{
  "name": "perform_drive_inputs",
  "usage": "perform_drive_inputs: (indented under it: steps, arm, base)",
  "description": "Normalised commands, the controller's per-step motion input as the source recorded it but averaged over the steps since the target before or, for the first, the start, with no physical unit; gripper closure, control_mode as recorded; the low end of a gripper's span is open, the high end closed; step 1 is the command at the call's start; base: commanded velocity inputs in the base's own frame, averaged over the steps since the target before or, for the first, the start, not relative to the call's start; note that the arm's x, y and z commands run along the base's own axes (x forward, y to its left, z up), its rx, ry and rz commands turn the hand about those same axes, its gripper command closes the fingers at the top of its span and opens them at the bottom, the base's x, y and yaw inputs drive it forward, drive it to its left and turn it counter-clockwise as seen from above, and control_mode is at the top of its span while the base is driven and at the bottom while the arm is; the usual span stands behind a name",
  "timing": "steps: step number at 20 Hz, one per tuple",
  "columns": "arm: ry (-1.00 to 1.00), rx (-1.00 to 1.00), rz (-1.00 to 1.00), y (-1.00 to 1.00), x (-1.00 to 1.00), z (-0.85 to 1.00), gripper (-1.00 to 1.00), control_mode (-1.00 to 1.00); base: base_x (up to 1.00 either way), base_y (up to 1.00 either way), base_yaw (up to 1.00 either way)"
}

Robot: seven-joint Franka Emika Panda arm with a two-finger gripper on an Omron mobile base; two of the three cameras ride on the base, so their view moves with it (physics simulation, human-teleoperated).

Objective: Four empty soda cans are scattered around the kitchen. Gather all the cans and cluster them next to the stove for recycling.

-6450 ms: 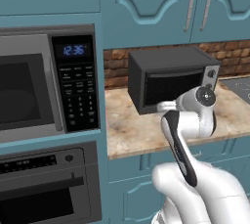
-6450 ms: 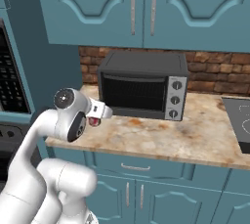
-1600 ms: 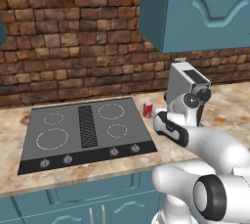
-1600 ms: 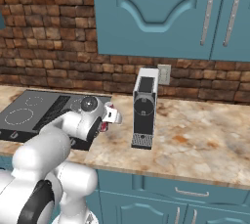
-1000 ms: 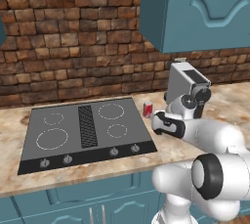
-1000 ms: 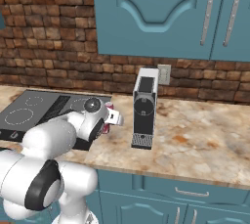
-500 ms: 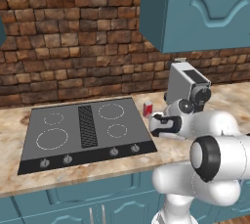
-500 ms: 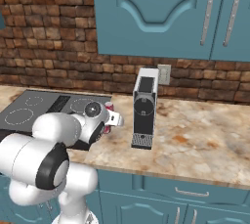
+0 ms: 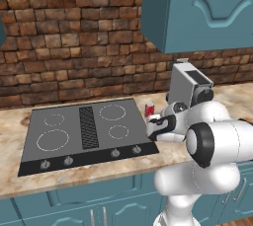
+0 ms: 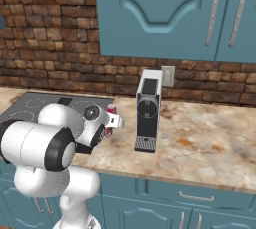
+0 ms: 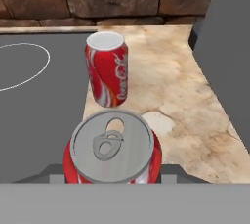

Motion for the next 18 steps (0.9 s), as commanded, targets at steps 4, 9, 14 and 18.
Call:
perform_drive_inputs:
  steps: [4,9,14,18]
  arm:
    - [0.00,0.00,0.00,0.09,0.23,-0.11,1.00,-1.00]
    - [0.00,0.00,0.00,0.00,0.15,-0.01,1.00,-1.00]
    - [-0.02,0.00,0.00,0.00,0.13,-0.06,1.00,-1.00]
    - [-0.01,0.00,0.00,0.00,0.20,-0.09,1.00,-1.00]
  base:
    - [0.00,0.00,0.00]
    - [0.00,0.00,0.00]
    - [0.00,0.00,0.00]
    - [0.00,0.00,0.00]
